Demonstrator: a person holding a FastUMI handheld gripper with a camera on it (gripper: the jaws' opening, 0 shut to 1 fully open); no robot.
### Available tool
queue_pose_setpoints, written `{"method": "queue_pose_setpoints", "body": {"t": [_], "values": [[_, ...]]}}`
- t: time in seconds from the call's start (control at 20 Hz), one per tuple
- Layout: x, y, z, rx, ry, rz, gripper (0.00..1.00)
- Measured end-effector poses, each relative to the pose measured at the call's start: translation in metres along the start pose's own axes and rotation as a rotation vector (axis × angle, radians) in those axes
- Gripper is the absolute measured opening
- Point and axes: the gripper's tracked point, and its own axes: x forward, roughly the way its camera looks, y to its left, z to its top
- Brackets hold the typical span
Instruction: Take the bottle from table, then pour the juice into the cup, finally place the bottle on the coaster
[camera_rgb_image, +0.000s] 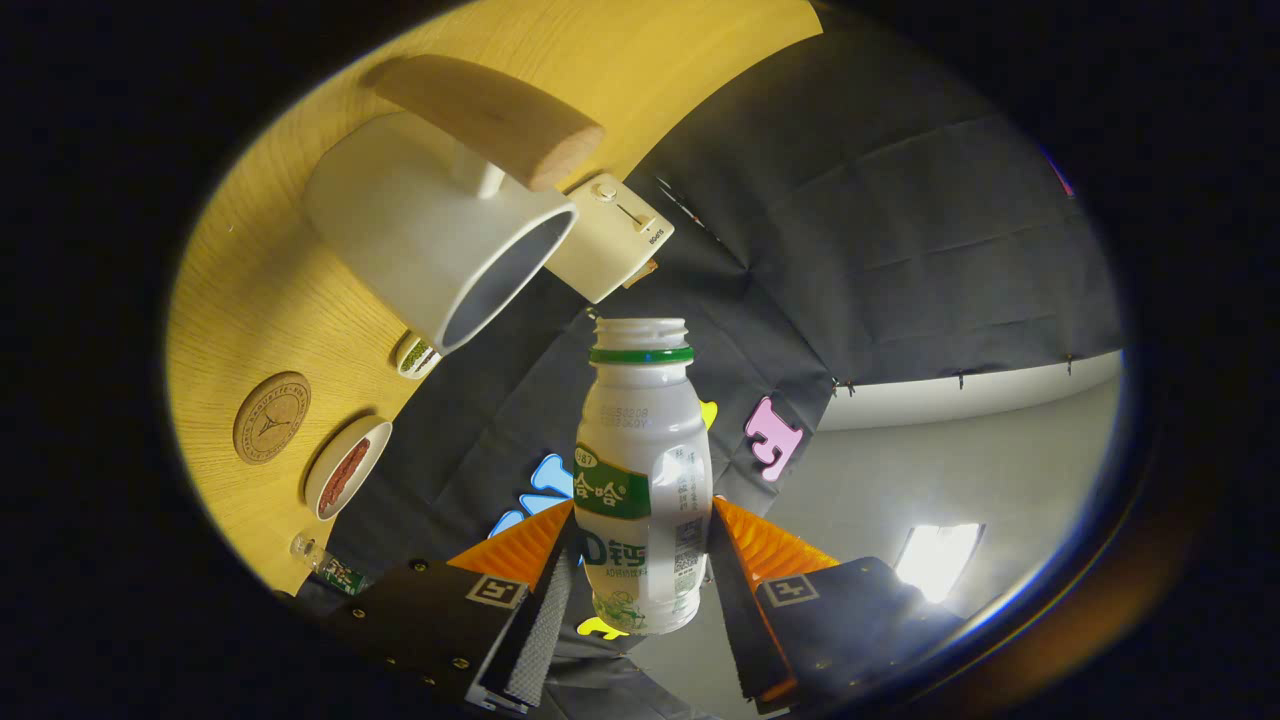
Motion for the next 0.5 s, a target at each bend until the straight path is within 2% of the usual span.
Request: {"method": "queue_pose_setpoints", "body": {"t": [0.35, 0.5], "values": [[-0.0041, 0.0002, 0.0021, -0.012, -0.003, 0.016, 0.7], [-0.0028, 0.0091, -0.0018, 0.026, 0.012, 0.042, 0.7]]}}
